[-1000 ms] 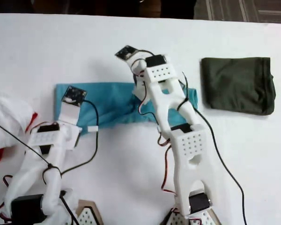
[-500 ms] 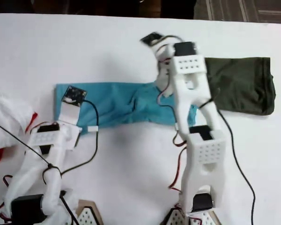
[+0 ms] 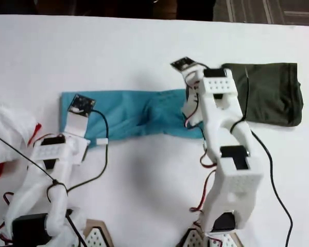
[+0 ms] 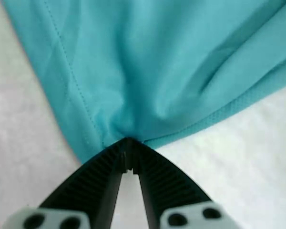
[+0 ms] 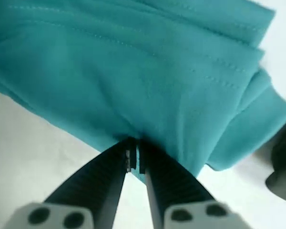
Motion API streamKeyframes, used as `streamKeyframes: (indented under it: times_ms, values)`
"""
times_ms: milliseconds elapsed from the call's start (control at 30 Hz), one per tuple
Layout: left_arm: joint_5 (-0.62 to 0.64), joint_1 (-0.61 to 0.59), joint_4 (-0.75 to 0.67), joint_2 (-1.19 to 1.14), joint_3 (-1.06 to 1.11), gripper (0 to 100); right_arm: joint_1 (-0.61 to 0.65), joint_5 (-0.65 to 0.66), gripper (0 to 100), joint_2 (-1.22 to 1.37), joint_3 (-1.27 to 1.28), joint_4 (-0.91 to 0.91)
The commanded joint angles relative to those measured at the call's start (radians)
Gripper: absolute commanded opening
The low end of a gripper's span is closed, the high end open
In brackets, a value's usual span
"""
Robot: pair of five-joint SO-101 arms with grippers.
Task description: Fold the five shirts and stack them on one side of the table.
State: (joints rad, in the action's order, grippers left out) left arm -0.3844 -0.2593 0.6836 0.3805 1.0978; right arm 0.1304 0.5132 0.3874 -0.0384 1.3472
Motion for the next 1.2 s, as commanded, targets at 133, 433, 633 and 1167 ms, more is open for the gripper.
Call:
streamKeyframes:
  times_ms: [133, 433, 633, 1167]
  values:
    - [0.009, 0.003, -0.012, 0.021, 0.001, 3, -0.059, 0.012, 1.9, -0.186, 0.249, -0.157]
    - [0.009, 0.006, -0.009, 0.029, -0.007, 3, -0.058, 0.006, 1.9, -0.429, 0.276, -0.140]
    - [0.089, 0.011, 0.124, 0.112, -0.128, 3, -0.077, 0.005, 2.1, -0.625, 0.298, 0.008]
    - [0.311, -0.153, 0.462, -0.238, -0.636, 24, -0.394, 0.249, 2.0, -1.035, 0.878, -0.015]
